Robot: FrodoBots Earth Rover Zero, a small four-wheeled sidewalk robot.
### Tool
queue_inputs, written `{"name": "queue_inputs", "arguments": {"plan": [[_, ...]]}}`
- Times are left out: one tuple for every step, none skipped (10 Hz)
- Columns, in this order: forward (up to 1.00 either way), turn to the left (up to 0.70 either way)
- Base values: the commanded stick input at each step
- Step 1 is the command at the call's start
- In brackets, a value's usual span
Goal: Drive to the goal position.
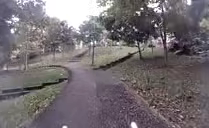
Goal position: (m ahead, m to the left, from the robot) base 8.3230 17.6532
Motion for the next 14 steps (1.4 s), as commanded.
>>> {"name": "queue_inputs", "arguments": {"plan": [[0.7, 0.01], [0.7, 0.01], [0.7, 0.01], [0.7, 0.01], [0.7, 0.01], [0.7, 0.01], [0.7, 0.01], [0.7, 0.03], [0.7, 0.15], [0.7, 0.15], [0.7, 0.15], [0.7, 0.15], [0.7, 0.15], [0.7, 0.15]]}}
